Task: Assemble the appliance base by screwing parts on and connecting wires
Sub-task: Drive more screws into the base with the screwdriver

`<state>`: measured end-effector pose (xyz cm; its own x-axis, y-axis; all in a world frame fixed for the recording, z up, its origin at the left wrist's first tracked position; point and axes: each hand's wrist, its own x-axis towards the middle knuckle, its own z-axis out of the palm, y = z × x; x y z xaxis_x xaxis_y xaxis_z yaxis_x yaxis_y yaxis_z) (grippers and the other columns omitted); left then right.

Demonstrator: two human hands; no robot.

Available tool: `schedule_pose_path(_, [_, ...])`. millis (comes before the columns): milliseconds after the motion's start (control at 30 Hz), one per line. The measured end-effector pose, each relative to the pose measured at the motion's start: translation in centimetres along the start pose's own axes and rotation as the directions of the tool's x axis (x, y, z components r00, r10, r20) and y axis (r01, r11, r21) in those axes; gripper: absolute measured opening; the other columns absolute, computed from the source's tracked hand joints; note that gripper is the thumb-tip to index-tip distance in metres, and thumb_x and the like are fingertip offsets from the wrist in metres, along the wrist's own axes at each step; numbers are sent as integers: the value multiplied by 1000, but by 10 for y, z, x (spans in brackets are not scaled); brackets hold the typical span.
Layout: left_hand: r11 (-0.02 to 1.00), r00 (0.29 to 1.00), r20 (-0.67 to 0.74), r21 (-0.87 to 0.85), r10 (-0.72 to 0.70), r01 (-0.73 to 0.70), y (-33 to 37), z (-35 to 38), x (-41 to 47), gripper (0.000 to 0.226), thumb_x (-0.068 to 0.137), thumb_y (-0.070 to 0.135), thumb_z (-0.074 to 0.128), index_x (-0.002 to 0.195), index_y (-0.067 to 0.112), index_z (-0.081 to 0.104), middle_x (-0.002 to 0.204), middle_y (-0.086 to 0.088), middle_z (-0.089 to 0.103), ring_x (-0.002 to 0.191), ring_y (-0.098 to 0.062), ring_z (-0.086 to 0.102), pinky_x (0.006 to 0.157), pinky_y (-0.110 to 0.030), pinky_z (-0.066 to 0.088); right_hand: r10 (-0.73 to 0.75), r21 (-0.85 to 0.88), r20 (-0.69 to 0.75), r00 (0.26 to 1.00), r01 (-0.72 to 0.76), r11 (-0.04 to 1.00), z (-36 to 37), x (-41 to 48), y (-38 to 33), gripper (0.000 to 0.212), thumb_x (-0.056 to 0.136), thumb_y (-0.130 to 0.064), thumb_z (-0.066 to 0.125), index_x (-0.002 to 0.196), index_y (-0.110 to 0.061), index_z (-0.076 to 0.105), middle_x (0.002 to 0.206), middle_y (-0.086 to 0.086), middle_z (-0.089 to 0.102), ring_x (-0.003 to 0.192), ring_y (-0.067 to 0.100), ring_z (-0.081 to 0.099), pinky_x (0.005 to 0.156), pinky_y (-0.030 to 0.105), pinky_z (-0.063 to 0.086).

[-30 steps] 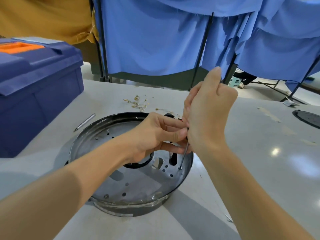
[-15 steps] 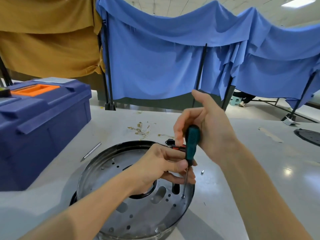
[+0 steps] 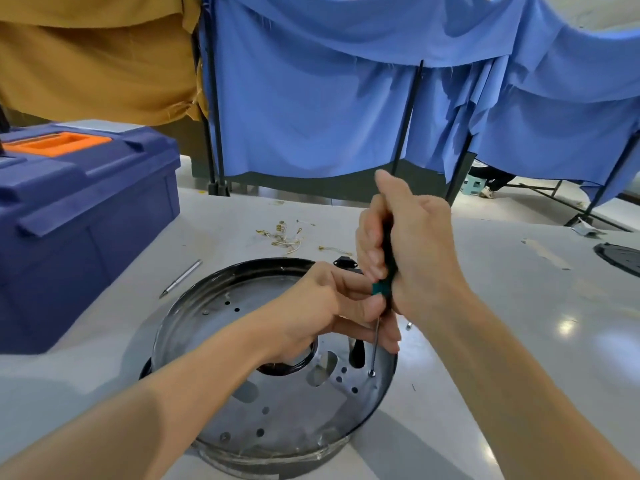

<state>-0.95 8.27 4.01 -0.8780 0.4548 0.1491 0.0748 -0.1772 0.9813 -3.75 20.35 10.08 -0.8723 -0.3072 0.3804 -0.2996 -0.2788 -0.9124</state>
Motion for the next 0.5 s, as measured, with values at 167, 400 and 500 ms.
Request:
schedule_pose_path(167, [1000, 996, 85, 4, -8, 8, -2, 1, 1, 15, 92, 13, 62, 100, 4, 71, 83, -13, 72, 80, -29, 70, 84, -35, 54, 254, 129, 676, 692, -450, 884, -16, 11, -9, 67, 99, -28, 40, 35, -9, 39, 29, 2, 28, 22, 17, 17, 29, 16, 18])
schedule_pose_path(400, [997, 998, 58, -74, -1, 5, -3, -4, -2, 19, 78, 10, 71, 96, 4, 76, 98, -17, 74, 97, -36, 71, 87, -37, 56, 142, 92, 222, 965, -166, 982, 0, -3, -3, 65, 103, -21, 39, 38, -12, 34, 30, 0, 23, 24, 12, 16, 35, 10, 20])
schedule_pose_path(500, [999, 1000, 10, -54, -8, 8, -3, -5, -2, 14, 75, 8, 72, 85, 14, 80, 87, -8, 76, 86, -24, 74, 79, -29, 57, -47, -75, -85, 995, 41, 996, 11, -8, 7, 68, 104, -20, 35, 36, -14, 37, 31, 1, 29, 25, 13, 22, 35, 14, 21])
